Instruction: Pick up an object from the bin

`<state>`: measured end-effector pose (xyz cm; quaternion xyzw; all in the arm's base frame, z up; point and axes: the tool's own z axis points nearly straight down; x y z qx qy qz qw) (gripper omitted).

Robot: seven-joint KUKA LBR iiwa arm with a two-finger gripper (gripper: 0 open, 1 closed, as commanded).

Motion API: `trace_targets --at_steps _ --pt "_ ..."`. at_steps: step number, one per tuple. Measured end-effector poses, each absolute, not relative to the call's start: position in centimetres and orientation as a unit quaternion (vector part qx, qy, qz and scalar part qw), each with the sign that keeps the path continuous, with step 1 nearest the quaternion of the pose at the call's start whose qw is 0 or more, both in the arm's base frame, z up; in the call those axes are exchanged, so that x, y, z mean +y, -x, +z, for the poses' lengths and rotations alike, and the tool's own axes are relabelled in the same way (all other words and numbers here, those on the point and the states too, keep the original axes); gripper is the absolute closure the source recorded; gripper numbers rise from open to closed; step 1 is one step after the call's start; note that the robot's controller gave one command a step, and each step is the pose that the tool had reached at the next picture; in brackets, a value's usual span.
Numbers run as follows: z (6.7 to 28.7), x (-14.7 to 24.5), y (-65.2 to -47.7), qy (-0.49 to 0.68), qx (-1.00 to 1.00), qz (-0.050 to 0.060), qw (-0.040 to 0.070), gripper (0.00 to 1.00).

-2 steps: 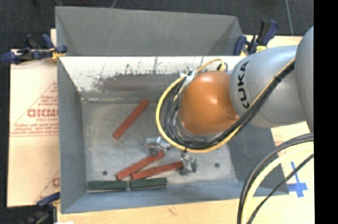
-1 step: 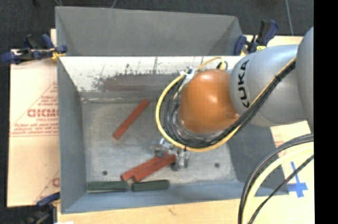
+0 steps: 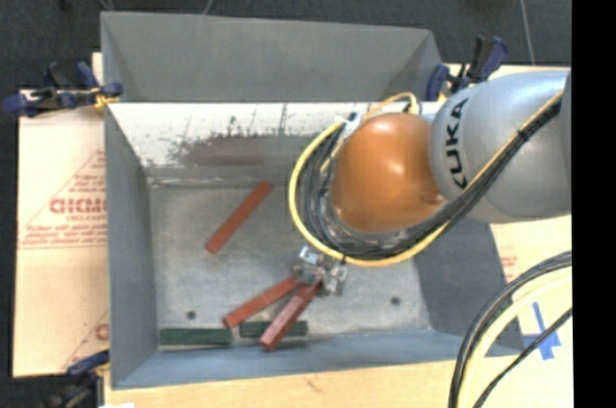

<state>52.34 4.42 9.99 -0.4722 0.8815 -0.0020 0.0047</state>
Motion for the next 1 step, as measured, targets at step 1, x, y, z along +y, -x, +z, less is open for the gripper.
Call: trace_targets --at_steps 1 --pt "18.41 4.33 -52.62 0.47 0.883 -0.002 0.005 1.0"
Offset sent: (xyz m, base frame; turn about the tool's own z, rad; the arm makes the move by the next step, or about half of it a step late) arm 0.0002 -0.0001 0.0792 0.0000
